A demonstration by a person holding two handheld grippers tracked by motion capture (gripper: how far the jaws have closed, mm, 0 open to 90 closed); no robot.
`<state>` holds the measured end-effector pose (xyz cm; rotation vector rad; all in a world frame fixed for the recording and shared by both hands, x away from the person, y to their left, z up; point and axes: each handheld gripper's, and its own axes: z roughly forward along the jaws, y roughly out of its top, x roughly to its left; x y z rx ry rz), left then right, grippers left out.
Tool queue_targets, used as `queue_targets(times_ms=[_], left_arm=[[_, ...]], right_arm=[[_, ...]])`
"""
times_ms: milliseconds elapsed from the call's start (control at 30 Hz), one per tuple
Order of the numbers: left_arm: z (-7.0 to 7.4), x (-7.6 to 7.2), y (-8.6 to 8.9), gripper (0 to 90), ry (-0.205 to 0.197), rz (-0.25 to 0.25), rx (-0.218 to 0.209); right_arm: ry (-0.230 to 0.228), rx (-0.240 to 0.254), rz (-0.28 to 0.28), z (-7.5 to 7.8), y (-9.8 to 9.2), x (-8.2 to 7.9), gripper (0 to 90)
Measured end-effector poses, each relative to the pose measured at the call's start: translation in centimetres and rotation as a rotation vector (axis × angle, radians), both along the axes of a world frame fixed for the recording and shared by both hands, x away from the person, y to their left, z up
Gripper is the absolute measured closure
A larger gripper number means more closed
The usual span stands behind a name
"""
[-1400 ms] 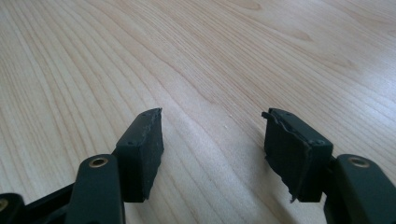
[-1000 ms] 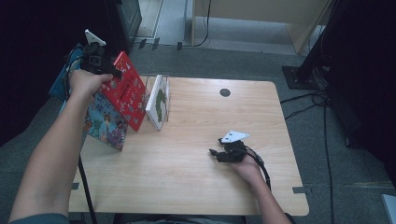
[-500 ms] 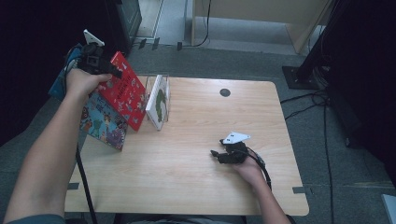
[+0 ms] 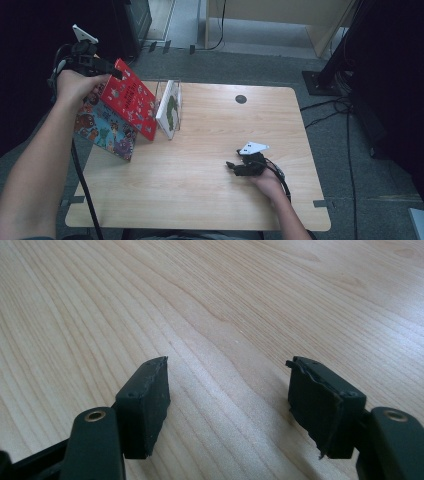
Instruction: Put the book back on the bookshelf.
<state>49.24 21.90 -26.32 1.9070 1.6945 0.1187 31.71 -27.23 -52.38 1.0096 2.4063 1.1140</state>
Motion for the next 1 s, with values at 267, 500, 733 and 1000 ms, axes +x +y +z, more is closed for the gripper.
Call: queue_targets(times_ms=[267, 500, 733, 1000], left_arm=[[0.7, -1.8, 0.3, 42.8, -0.021, -0.039, -0.059], [0.8, -4.1, -1.3, 41.6, -0.060, -0.093, -0.078], [-0.4, -6.1, -3.1, 41.4, -0.096, -0.152, -0.052], [-3.2, -8.2, -5.0, 41.2, -0.080, -0.196, -0.041]], right_arm=[[0.002, -0.001, 0.000, 0.0, 0.0, 0.0, 32.5], [0.004, -0.001, -0.010, 0.0, -0.2, -0.1, 30.7], [0.003, -0.003, -0.002, 0.0, -0.2, -0.1, 29.9], [0.004, -0.003, 0.009, 0.0, -0.1, 0.4, 28.9]])
